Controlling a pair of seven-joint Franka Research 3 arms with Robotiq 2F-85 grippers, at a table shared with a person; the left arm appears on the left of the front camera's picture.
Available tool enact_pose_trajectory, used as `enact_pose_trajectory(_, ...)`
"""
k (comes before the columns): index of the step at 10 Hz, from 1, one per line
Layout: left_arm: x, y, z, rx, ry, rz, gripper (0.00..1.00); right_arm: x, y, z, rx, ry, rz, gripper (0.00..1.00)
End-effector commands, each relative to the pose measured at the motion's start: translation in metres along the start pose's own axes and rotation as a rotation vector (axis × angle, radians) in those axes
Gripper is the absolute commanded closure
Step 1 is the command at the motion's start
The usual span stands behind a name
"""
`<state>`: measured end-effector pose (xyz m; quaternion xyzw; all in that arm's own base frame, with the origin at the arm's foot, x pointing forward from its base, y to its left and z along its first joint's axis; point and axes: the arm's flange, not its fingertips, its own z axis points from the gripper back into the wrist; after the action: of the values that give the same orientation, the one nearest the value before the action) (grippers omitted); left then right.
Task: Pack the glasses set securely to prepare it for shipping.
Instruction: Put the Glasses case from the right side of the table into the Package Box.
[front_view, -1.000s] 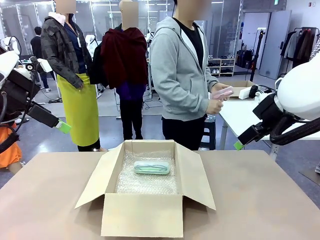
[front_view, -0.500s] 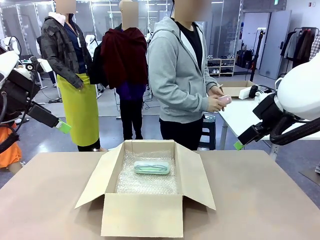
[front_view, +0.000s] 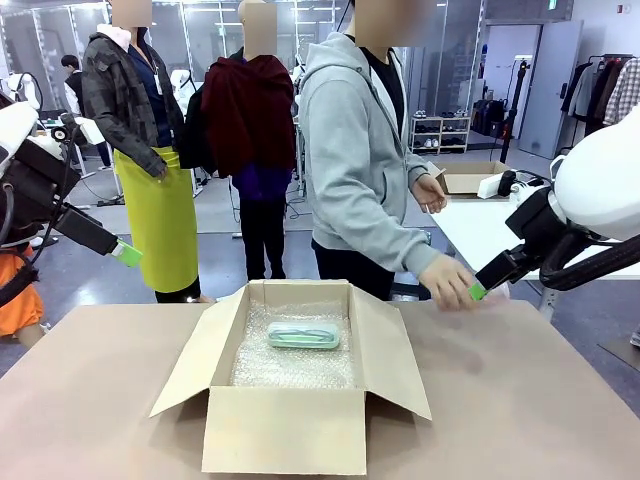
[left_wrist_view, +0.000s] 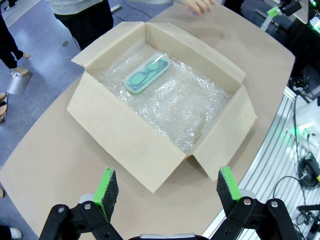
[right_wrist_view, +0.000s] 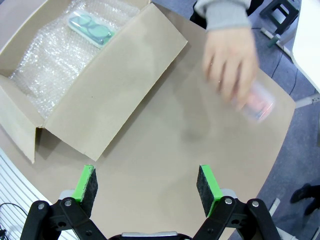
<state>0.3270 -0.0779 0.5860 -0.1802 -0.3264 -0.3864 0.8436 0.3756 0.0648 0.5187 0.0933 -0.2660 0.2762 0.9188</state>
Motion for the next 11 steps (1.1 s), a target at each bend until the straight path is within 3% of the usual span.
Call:
enact_pose_trajectory(1,0.0004,0.0008,0.0021,-0.011,-0.007,-0.006,0.0,0.0026,0.001,-0.001,-0.003,0.008,-0.017,0.0)
enact_pose_trajectory(11,0.0004,0.0008,0.0021,-0.011,-0.007,-0.006,0.0,0.0,0.0,0.0,0.0,0.0,0.0,0.0)
